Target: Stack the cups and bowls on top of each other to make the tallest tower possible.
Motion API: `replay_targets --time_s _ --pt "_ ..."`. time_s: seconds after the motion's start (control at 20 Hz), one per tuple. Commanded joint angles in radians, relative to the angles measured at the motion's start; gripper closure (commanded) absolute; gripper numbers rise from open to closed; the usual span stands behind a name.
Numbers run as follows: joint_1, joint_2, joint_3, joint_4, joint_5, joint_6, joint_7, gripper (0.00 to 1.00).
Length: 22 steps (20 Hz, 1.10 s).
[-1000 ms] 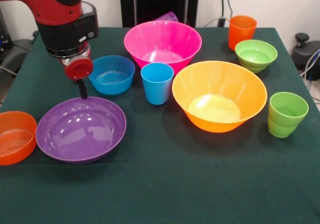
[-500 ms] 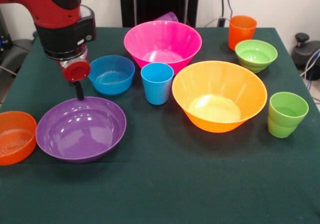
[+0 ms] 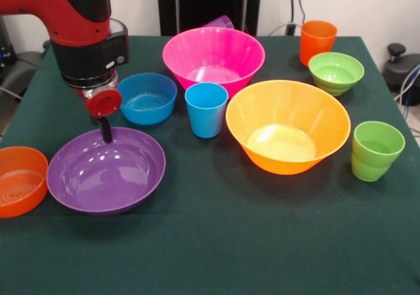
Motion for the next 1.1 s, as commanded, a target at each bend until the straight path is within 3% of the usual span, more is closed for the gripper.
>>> replay_targets --time_s 0.05,0.5,1.1 --pt "0.025 0.053 -0.059 0.034 -0.096 -0.058 -0.026 0.00" --pt "0.031 0.045 -0.066 0.036 -0.104 -0.072 0.006 0.00" --pt "0.029 0.060 -0.061 0.029 -0.088 -0.041 -0.035 0.00"
